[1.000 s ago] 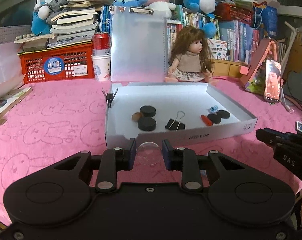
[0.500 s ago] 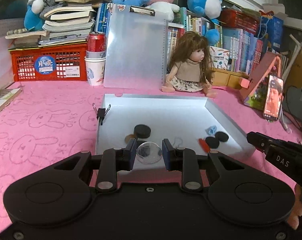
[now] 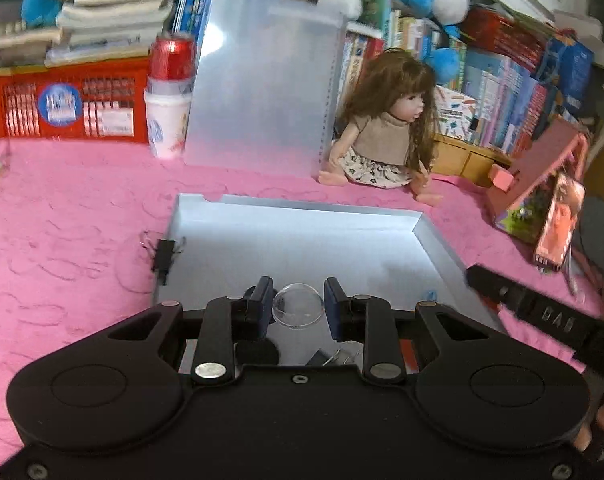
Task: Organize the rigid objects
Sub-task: 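Carry the clear piece and red piece over the white box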
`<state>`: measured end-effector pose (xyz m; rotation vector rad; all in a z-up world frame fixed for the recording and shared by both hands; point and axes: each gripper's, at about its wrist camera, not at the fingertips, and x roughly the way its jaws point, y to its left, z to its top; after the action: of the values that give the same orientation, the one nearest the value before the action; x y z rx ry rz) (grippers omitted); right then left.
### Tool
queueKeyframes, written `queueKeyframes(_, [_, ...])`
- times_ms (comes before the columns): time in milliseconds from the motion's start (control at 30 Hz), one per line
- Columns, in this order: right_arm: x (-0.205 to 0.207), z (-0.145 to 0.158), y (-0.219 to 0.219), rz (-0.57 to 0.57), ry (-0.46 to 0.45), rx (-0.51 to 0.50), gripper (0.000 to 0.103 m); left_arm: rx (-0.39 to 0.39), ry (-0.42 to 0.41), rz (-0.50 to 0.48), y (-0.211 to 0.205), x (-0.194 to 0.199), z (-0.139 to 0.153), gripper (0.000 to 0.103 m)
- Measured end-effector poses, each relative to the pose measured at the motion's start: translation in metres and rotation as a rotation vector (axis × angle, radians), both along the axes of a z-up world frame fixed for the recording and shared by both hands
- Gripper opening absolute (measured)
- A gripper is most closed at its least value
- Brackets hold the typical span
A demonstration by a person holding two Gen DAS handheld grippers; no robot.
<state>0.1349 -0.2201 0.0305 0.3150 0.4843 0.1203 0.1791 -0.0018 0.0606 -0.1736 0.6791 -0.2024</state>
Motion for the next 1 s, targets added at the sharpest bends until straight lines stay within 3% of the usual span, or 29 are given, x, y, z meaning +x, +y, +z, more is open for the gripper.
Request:
queueKeyframes(233, [0.035,-0.012,-0.001,0.03,0.125,0.109,0.014,-0.003,0.067,0.016,-0.013,0.033,-0.018,0.026])
queueKeyframes(400, [0.049,-0.023,0.004,0.032,0.17,0.113,0.014,0.011,0.094,0.027,-0.019,0.043,-0.034,0.026])
queueKeyframes(1000, [0.061,-0.034,0.011,0.021,0.169,0.037,0.015,0.103,0.039,0.015,-0.033,0.041,-0.048,0.027])
